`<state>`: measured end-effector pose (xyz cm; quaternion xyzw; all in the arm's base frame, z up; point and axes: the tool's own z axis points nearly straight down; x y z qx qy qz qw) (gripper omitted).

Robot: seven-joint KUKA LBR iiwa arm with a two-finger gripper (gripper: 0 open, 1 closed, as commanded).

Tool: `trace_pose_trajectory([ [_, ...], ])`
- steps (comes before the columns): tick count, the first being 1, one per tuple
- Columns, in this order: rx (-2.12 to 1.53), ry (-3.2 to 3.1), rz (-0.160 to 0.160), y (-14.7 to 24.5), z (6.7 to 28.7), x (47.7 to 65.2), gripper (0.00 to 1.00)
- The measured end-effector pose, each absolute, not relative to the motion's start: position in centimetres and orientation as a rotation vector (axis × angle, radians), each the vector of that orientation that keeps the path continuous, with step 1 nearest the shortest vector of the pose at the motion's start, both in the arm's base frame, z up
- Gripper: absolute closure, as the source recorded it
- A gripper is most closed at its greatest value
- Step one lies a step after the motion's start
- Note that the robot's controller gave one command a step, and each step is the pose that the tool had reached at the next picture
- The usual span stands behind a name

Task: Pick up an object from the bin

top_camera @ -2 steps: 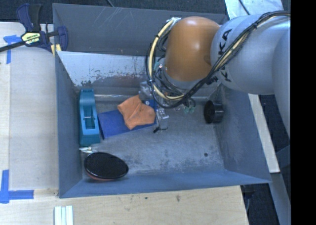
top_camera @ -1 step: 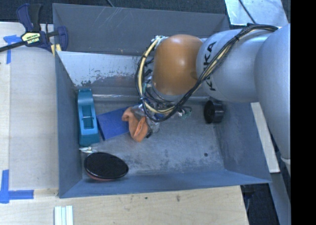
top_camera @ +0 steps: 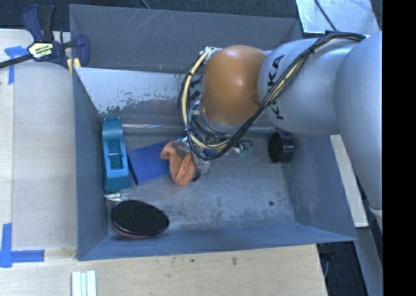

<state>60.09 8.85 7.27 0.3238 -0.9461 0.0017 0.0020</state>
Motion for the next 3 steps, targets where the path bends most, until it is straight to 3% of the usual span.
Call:
trace_pose_trajectory([
  [3, 1.014, -2.969, 0.005, 8.85, 7.26, 60.10, 1.00],
])
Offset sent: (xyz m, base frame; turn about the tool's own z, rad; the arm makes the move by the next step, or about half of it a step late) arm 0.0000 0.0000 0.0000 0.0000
